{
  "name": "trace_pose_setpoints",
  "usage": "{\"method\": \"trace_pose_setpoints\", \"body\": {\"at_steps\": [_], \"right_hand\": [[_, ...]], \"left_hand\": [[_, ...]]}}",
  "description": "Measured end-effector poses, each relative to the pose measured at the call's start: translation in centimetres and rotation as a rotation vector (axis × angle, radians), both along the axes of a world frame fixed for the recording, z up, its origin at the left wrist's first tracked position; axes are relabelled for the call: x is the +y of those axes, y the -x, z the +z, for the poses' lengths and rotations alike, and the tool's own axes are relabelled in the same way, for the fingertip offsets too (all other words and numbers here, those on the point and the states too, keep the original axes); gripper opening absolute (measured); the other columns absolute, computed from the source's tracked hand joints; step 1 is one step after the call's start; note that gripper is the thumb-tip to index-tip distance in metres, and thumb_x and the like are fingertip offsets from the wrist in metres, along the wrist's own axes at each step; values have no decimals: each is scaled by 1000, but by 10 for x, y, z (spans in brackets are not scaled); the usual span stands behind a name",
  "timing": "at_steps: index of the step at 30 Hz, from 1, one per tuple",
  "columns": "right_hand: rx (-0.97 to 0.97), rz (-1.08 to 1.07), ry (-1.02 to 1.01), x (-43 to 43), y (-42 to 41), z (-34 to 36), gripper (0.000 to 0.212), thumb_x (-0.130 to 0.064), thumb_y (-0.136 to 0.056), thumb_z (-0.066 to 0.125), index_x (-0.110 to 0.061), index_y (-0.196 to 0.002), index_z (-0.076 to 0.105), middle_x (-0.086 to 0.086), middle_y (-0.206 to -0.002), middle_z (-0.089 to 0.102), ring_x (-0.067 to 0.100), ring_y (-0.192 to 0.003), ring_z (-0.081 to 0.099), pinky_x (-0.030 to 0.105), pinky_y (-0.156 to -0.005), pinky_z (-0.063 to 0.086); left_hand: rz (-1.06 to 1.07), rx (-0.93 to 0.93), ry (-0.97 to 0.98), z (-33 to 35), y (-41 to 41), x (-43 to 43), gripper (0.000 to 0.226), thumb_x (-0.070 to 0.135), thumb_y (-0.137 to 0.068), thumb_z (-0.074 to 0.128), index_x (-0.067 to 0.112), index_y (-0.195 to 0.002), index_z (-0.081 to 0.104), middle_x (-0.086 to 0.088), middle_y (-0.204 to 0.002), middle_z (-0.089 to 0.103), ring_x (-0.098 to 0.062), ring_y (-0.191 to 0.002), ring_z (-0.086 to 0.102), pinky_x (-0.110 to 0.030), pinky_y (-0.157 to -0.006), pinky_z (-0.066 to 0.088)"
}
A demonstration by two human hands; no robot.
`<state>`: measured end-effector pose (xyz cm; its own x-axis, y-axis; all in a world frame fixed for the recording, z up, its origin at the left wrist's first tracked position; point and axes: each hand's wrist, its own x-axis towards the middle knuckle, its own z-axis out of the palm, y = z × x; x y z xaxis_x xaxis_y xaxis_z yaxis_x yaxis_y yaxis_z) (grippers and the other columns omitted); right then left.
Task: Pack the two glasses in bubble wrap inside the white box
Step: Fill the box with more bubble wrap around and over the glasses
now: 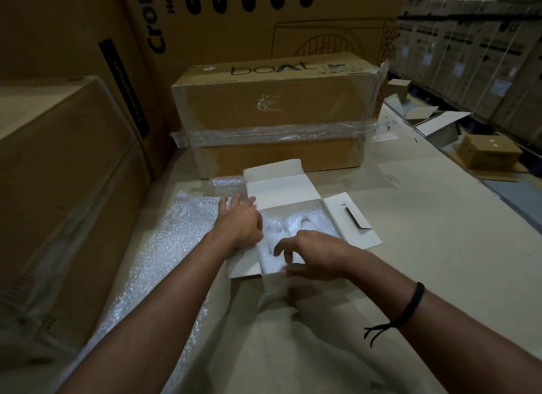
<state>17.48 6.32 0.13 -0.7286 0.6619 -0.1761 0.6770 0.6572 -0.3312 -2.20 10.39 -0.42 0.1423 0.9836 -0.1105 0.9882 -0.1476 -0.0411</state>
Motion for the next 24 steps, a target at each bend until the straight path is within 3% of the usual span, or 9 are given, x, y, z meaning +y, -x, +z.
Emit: {"method": "trace_pose_setpoints", "body": {"at_steps": [2,7,10,13,15,18,21,24], "right_hand": [[-29,0,-2,-2,-1,0,36,-49,-94,56,-27,-123,60,-9,-115,67,15,-104,56,33,-85,46],[-247,10,-1,-3,12,-8,58,-68,-91,38,-23,-110,70,3,-112,68,22,-106,53,39,-86,44],[-299,21,6,1,16,-6,70,-72,-91,30,-14,-94,69,4,-98,67,21,-100,48,36,-76,34],[-275,-15,93,4,19,1,63,-69,-93,30,-18,-71,59,-1,-76,55,20,-94,45,36,-77,34],[-153,-43,67,5,22,4,59,-67,-93,34,-19,-82,66,2,-85,62,22,-95,51,39,-82,42],[-115,-29,57,4,30,-3,61,-67,-94,34,-21,-122,63,5,-121,65,23,-112,49,44,-92,44],[-199,-1,65,0,40,-13,66,-67,-96,24,-23,-130,58,10,-130,60,25,-117,44,40,-90,39],[-204,-34,88,-4,44,-6,65,-62,-98,19,-23,-133,57,18,-130,55,28,-123,42,39,-93,35]], "left_hand": [[20,-2,-75,-1,3,-1,25,42,-81,65,35,-105,70,-3,-161,19,-31,-147,5,-57,-114,2],[40,100,86,-6,-4,1,49,40,-83,57,43,-132,55,-6,-163,5,-34,-148,-7,-59,-113,-10],[52,148,124,-10,-11,3,53,41,-83,55,40,-136,51,-9,-163,3,-36,-148,-8,-62,-114,-10],[63,148,123,-10,-13,4,54,39,-82,58,38,-136,52,-10,-163,4,-36,-148,-8,-61,-114,-10],[53,109,142,-7,-11,6,54,39,-81,61,37,-134,54,-10,-162,6,-35,-148,-8,-60,-113,-11],[71,-54,74,-1,-6,9,41,30,-81,59,35,-122,64,-7,-161,15,-32,-148,1,-56,-115,-3],[61,-70,-26,-1,-6,10,37,27,-86,50,35,-119,66,-6,-160,18,-32,-146,5,-54,-115,1],[38,20,58,-7,-12,8,41,32,-95,36,37,-129,60,-8,-162,9,-35,-147,-2,-58,-114,-6]]}}
